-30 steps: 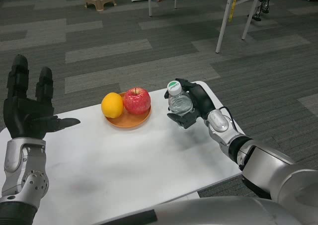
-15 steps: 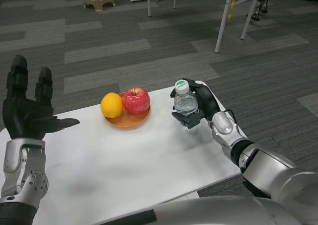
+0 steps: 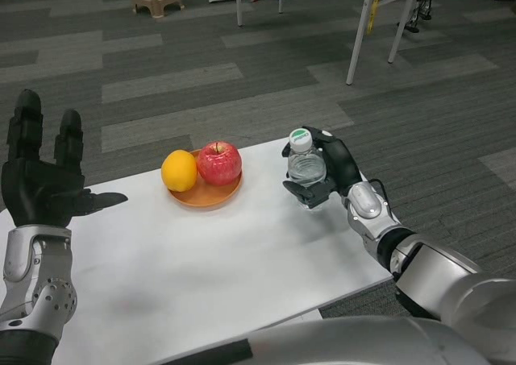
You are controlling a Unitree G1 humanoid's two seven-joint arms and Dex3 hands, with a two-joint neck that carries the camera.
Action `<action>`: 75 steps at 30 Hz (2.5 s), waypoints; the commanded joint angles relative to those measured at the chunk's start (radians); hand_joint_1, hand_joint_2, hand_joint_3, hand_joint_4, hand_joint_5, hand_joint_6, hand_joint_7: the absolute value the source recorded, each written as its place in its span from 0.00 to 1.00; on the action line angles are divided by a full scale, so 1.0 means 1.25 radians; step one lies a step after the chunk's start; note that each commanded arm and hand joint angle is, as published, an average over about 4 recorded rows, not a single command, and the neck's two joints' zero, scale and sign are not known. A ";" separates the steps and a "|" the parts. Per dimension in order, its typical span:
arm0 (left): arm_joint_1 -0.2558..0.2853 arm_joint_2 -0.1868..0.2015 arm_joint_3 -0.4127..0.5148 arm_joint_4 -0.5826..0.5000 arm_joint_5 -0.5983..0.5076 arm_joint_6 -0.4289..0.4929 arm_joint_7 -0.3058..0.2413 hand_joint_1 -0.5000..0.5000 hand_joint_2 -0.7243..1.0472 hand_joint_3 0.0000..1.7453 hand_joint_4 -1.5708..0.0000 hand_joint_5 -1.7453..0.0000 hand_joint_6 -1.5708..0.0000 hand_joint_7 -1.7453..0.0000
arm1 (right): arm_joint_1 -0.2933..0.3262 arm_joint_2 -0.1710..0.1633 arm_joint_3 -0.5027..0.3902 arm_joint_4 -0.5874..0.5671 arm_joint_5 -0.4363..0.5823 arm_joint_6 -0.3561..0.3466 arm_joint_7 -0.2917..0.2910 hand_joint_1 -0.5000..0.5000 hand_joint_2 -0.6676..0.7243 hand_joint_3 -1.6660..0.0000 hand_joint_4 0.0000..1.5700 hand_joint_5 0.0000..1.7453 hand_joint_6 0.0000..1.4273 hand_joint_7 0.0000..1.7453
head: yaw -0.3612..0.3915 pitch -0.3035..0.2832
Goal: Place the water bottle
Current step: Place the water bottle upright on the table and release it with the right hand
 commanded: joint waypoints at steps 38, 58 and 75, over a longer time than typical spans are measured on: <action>0.004 0.001 0.002 0.000 -0.001 0.001 0.001 0.00 0.40 0.01 1.00 0.94 1.00 1.00 | 0.062 -0.011 -0.061 0.002 0.002 0.032 0.059 0.08 0.41 0.14 0.00 0.25 0.00 0.36 | -0.004 -0.004; 0.003 -0.001 0.002 0.000 0.001 0.001 0.001 0.00 0.40 0.05 1.00 0.94 1.00 1.00 | 0.070 -0.022 -0.077 -0.020 0.002 0.045 0.126 0.00 0.59 0.80 0.00 0.17 0.00 0.28 | -0.003 -0.002; 0.003 -0.001 0.001 -0.003 0.001 0.001 0.001 0.00 0.43 0.01 1.00 0.94 1.00 1.00 | 0.085 -0.026 -0.112 -0.037 0.001 0.045 0.130 0.00 0.82 1.00 0.00 0.00 0.00 0.11 | -0.004 0.001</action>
